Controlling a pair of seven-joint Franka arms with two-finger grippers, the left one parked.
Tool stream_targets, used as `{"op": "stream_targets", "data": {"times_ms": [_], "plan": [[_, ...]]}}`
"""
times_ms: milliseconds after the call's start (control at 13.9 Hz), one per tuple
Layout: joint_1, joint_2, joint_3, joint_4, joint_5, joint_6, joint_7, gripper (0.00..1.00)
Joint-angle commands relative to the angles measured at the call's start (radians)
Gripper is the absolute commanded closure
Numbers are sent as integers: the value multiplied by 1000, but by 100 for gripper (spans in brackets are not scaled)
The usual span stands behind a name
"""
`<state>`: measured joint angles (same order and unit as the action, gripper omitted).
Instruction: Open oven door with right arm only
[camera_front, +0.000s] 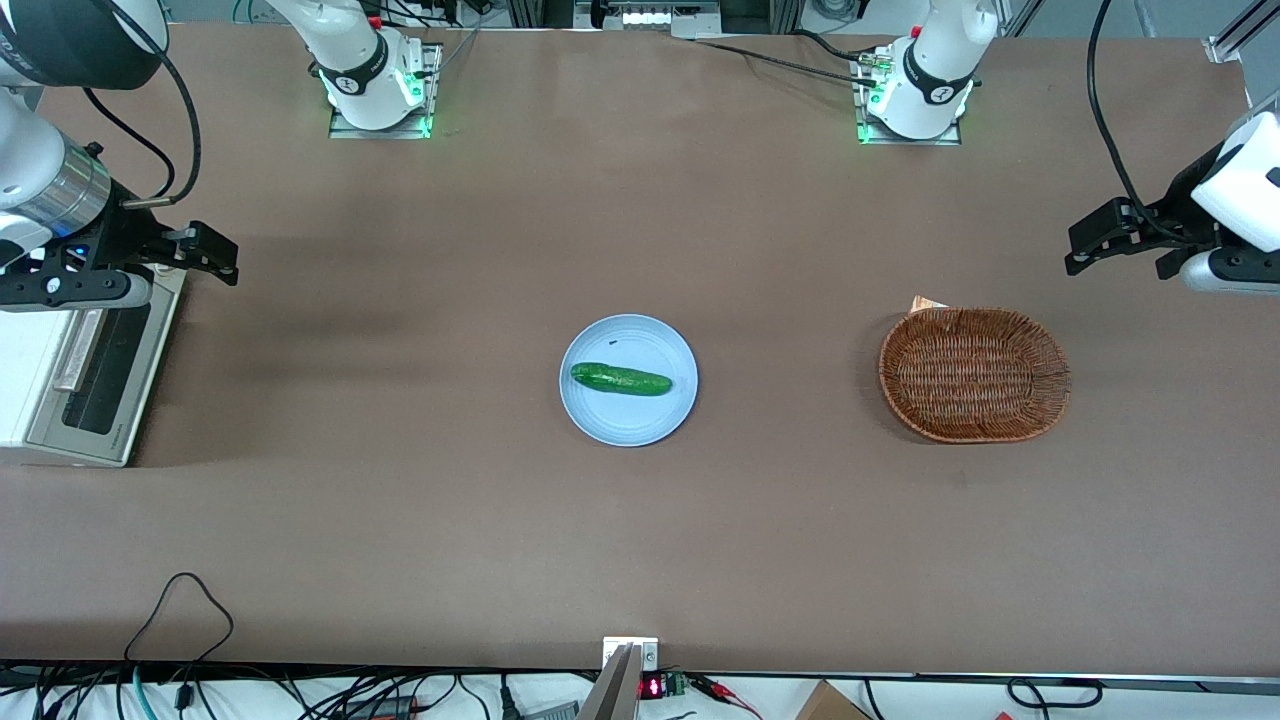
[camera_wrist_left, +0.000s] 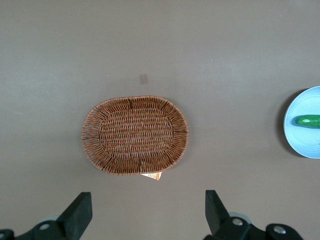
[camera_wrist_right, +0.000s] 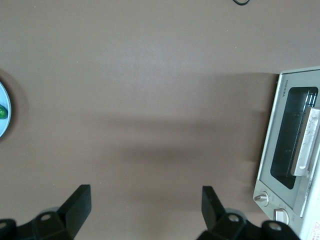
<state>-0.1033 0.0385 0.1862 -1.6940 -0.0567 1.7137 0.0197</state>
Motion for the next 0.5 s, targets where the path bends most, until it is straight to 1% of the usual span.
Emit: {"op": "stream_targets", "data": {"times_ms": [0,215,287,359,431], "plan": [[4,-11,-1,-9,-6,-8,-1,8],[5,-11,-1,-7,-5,-8,-1,8],[5,-11,-1,-7,-5,-9,-3,10],[4,-11,-1,-4,-5,-9,-3,17],[5,-8,-1,-3,-3,-9,-1,32]]}}
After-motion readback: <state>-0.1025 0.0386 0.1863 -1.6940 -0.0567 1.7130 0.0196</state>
